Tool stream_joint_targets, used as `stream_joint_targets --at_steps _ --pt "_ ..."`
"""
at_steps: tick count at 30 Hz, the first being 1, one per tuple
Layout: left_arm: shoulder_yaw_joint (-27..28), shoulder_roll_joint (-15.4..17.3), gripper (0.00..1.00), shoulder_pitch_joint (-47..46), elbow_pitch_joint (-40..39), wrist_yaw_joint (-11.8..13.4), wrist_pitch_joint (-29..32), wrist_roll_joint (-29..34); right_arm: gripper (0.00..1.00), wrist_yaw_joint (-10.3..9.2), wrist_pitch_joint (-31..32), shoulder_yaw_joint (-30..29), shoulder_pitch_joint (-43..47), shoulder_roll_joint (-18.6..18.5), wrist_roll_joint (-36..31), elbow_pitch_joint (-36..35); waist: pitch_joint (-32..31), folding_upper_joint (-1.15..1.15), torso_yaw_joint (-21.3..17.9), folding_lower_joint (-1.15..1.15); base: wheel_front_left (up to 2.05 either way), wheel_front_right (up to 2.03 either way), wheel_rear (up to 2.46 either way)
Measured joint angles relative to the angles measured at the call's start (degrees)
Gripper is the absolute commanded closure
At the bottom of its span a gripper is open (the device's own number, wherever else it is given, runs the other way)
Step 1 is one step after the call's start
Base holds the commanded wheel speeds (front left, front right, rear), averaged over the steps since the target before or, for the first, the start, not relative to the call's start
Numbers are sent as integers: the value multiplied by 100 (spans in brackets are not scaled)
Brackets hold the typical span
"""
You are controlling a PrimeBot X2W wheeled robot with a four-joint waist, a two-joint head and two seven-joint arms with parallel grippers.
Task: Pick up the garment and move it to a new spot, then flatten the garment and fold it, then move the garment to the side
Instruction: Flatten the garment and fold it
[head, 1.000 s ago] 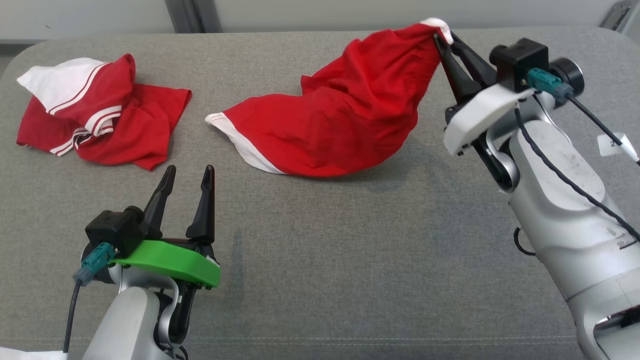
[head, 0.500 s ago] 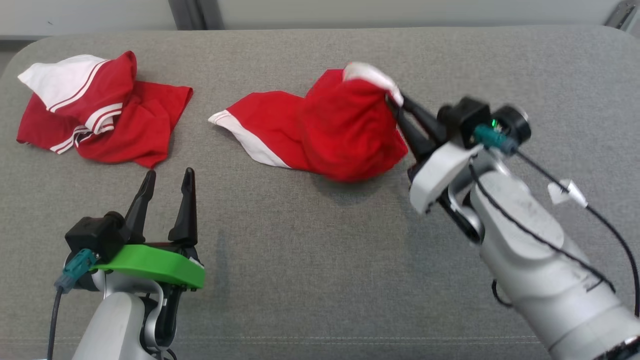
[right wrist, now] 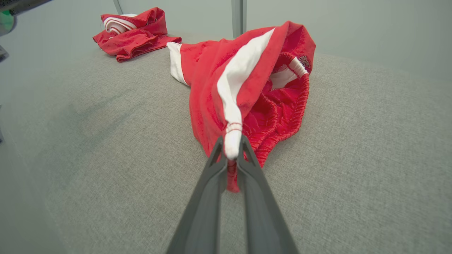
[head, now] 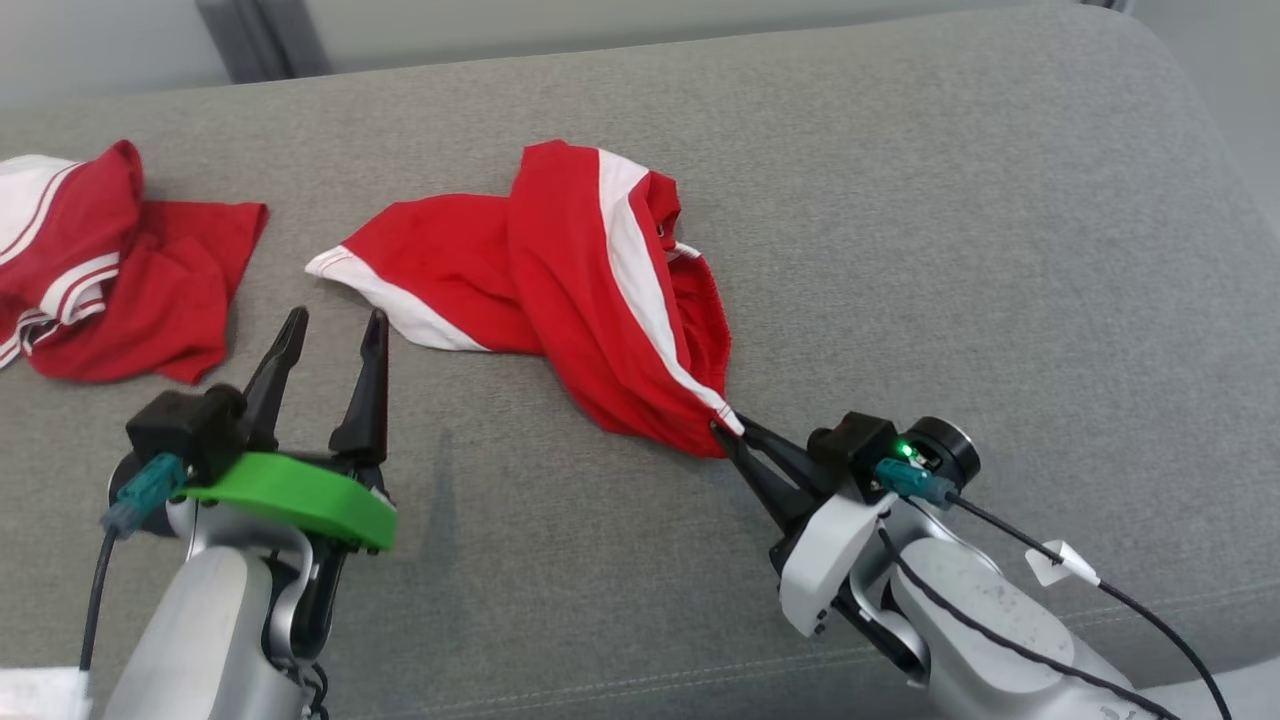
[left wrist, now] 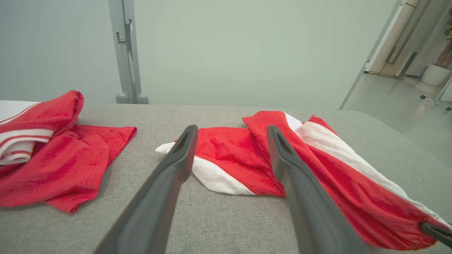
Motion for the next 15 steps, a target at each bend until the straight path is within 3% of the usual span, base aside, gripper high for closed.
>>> stream_joint_targets --at_steps 7,15 --pt "-166 -89 0 -814 194 -45 403 56 100 1 -42 623 138 -142 0 -514 84 0 -426 0 0 0 0" --pt "-75 -86 0 -1611 1093 -49 1262 -167 100 7 -49 1303 140 -461 0 -942 282 0 -1005 0 0 0 0"
